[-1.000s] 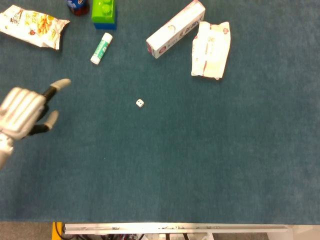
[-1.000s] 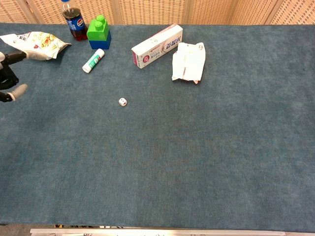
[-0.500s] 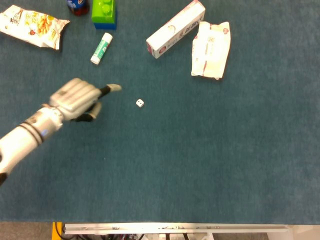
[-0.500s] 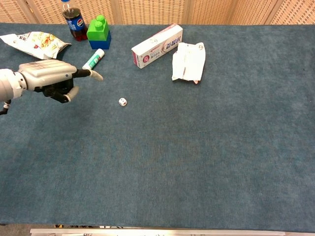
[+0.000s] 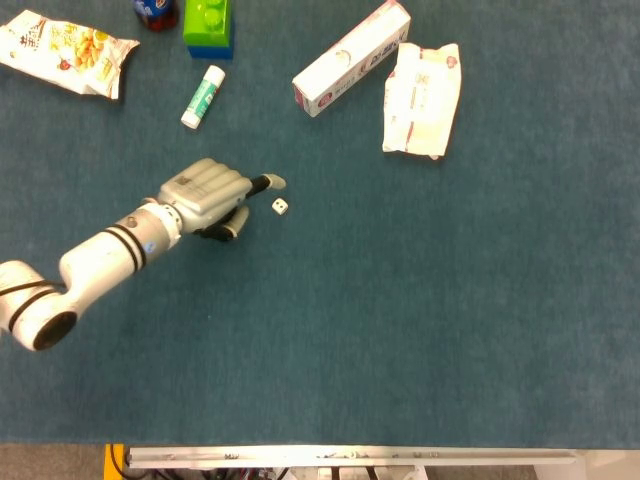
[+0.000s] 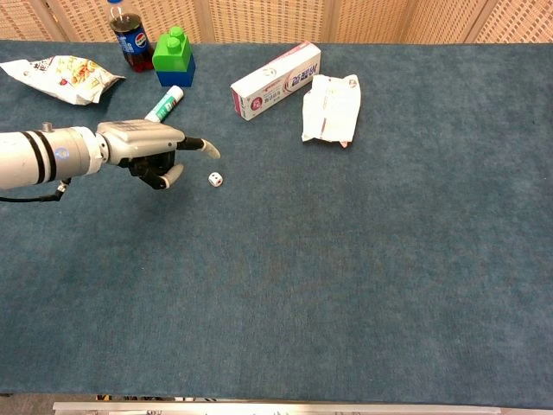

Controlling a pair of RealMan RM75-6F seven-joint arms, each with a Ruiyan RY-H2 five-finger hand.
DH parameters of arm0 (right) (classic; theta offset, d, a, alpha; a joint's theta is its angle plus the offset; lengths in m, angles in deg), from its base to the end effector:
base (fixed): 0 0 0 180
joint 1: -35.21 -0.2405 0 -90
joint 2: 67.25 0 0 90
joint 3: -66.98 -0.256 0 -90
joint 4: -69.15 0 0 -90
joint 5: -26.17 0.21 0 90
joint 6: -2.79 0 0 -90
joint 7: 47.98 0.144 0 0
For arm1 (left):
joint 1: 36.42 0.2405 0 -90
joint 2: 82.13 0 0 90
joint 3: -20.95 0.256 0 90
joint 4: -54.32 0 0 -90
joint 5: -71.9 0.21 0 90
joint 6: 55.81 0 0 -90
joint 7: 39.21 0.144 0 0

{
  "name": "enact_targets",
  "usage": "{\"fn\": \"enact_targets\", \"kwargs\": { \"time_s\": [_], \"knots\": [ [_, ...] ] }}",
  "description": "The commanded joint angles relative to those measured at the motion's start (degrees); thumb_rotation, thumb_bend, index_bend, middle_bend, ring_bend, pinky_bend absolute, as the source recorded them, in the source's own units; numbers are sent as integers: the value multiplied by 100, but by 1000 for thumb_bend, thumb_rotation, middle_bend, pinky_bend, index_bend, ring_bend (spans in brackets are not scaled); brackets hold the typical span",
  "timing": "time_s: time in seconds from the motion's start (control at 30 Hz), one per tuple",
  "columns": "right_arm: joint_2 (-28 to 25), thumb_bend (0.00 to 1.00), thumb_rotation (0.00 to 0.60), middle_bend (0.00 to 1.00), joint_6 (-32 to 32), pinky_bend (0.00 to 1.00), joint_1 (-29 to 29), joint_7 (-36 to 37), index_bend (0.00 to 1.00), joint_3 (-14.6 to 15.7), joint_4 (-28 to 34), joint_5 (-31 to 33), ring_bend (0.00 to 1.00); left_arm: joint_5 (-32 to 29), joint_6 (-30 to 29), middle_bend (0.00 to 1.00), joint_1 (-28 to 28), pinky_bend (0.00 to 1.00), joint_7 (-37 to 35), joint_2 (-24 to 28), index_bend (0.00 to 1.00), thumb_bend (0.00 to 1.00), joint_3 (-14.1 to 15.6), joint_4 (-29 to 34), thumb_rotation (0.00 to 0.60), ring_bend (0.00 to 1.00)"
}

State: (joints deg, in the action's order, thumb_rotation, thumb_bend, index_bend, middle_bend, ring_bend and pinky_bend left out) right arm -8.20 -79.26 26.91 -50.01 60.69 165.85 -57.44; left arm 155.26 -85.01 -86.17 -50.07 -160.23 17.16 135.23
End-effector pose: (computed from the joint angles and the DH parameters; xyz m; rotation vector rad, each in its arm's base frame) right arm -0.2924 -0.2105 0.1836 1.4000 -0.8415 0.9126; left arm -0.1739 0.3470 -0.0120 -2.2882 -1.1211 -0.6306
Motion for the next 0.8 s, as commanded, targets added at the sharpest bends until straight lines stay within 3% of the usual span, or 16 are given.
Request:
{"fn": "enact_targets", "kwargs": {
  "time_s": [0.03,0.8],
  "knots": [
    [1,460,600,376,-11,393,18,29,289,10,-18,11,306,-130,105,1000,-94,1000,107,-96,118,722,9,-54,600,1000],
    [12,460,600,376,18,392,74,254,288,17,-221,126,306,-1054,284,1000,-352,1000,977,-352,125,722,186,-95,600,1000]
  ]
}}
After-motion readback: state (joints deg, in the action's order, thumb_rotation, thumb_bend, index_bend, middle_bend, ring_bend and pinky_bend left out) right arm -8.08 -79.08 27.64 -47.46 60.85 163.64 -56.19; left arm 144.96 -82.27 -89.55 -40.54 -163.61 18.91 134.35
